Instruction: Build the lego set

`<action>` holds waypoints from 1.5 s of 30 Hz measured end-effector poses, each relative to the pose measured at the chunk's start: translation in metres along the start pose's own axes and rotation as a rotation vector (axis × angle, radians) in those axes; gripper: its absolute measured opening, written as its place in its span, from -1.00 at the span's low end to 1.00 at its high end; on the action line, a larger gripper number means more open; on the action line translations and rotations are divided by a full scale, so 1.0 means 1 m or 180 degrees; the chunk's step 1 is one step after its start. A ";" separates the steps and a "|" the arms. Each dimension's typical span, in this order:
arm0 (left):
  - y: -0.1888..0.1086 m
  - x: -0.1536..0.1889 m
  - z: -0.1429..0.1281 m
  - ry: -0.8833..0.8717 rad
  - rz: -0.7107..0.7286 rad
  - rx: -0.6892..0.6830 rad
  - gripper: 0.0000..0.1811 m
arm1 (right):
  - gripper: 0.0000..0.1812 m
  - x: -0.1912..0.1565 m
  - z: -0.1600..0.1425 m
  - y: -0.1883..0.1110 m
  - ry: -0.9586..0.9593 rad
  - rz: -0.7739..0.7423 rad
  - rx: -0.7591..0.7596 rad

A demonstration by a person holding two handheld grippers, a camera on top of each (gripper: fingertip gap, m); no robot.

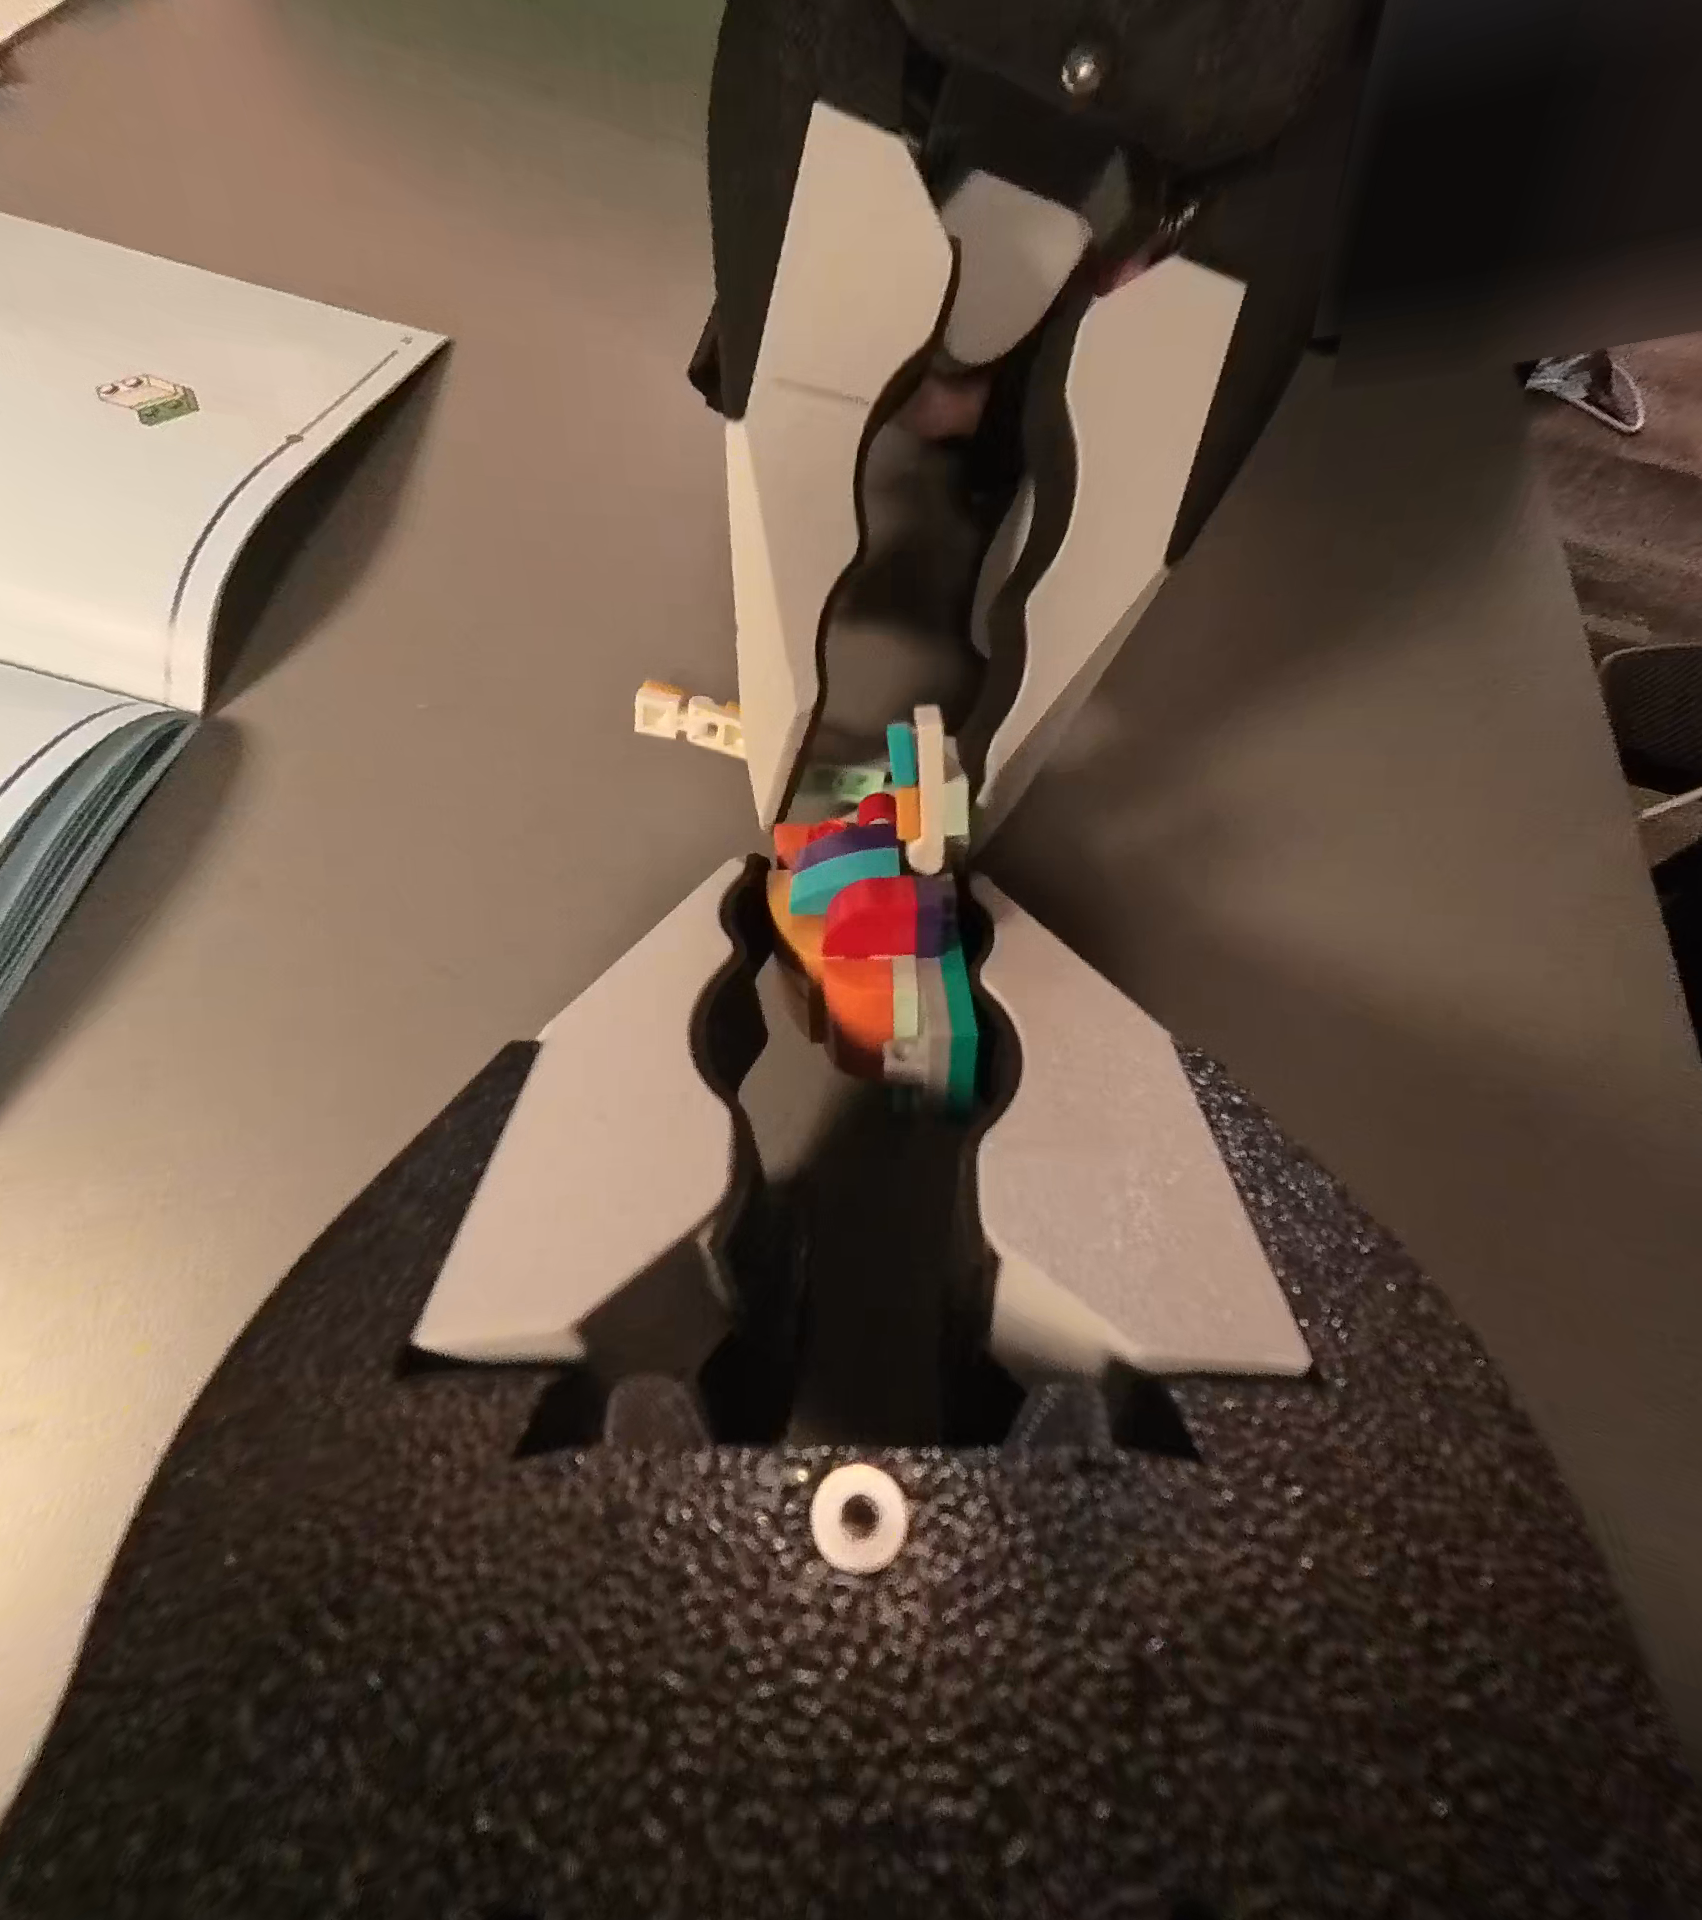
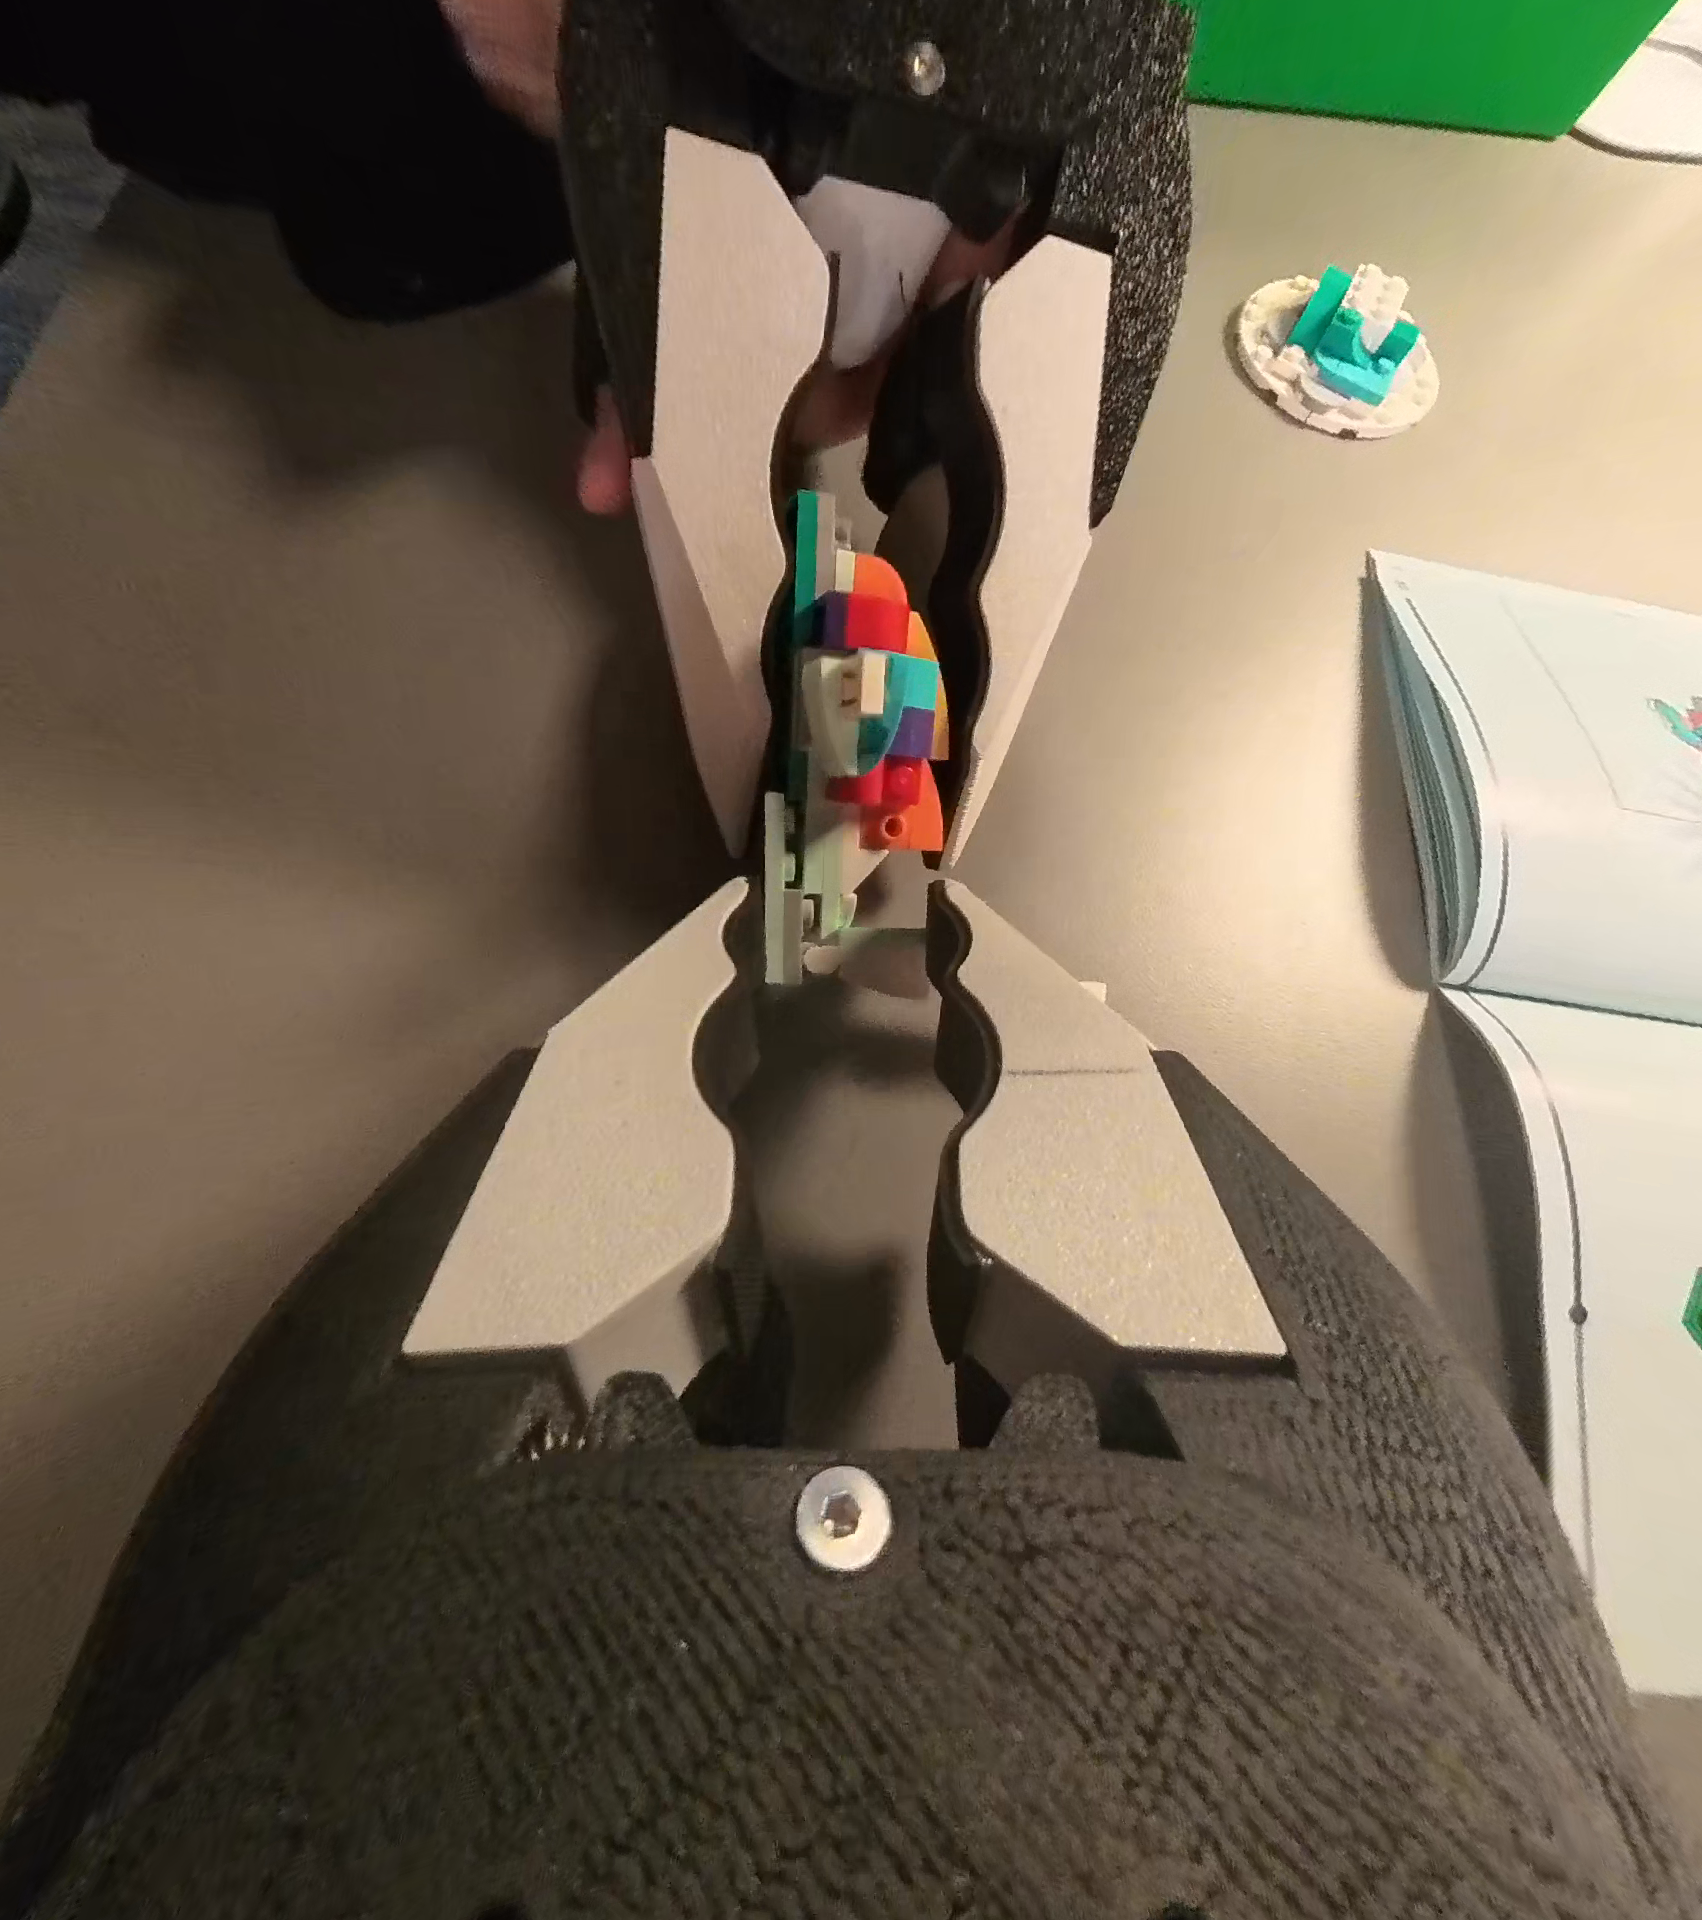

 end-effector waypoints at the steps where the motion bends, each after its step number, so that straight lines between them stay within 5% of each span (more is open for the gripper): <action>1: 0.000 0.000 0.000 0.0030 0.0024 -0.0001 -0.65 | -0.67 0.000 0.000 0.000 -0.0001 -0.0006 0.0001; 16: -0.010 -0.001 0.014 0.0269 0.0211 0.0407 -0.65 | -0.68 -0.001 0.009 -0.005 -0.0204 -0.0213 0.0311; 32: -0.019 -0.002 0.033 0.1373 0.1154 0.0619 -0.67 | -0.65 0.006 0.023 -0.018 -0.0808 -0.0766 0.0860; 40: -0.034 -0.012 0.039 0.1534 0.1652 0.0764 -0.67 | -0.26 0.006 0.030 -0.033 -0.0960 -0.0780 0.1249; 45: -0.046 -0.016 0.045 0.1591 0.1908 0.0927 -0.67 | -0.31 0.017 0.044 -0.054 0.0081 -0.0287 0.1785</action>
Point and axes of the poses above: each gripper's, where its closed fingertips meet, y out along the fingers, z out of its top, x = y × z across the jaws, the point moved 4 cm from there along -y, back along the fingers, and after that the axes turned 11 degrees about y, right-handed, at the moved point
